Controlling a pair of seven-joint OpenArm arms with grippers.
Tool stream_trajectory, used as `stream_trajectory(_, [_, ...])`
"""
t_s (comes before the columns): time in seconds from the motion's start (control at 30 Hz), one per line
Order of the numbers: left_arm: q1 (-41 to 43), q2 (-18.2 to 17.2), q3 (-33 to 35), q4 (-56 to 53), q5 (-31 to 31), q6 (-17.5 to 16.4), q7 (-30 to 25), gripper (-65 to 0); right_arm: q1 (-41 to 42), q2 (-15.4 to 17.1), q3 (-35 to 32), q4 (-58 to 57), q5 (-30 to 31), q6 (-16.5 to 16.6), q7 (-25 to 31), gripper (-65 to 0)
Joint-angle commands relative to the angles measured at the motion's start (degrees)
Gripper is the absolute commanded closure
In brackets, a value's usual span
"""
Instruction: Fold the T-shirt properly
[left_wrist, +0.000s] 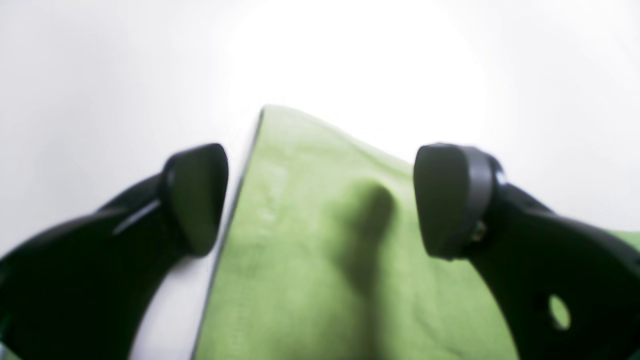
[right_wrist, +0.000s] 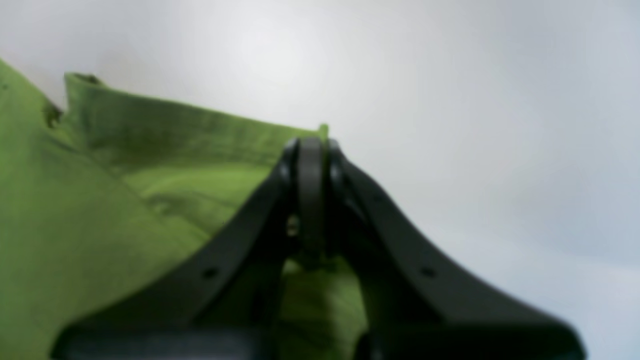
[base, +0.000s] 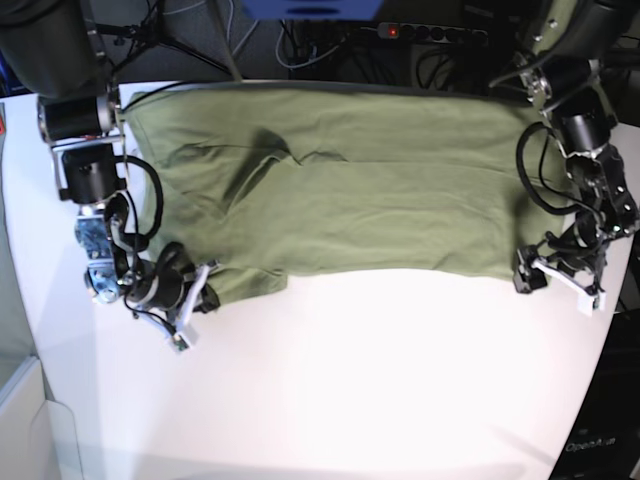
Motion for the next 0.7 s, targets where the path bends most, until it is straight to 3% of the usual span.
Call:
stream_trajectory(0.0, [-1.72,-1.1,-0.1,0.96,-0.71,-0.39,-1.21,-55.8,1.71,0.4,0.31,0.84,0.64,0.36,0.95,-1.3])
stream_trajectory(0.67, [-0.05,0.57,-0.19,0.25,-0.89,-0.39,-3.59,-55.5,1.71,0.14,0.4,0.84,0.64,0.36,0.95,-1.3])
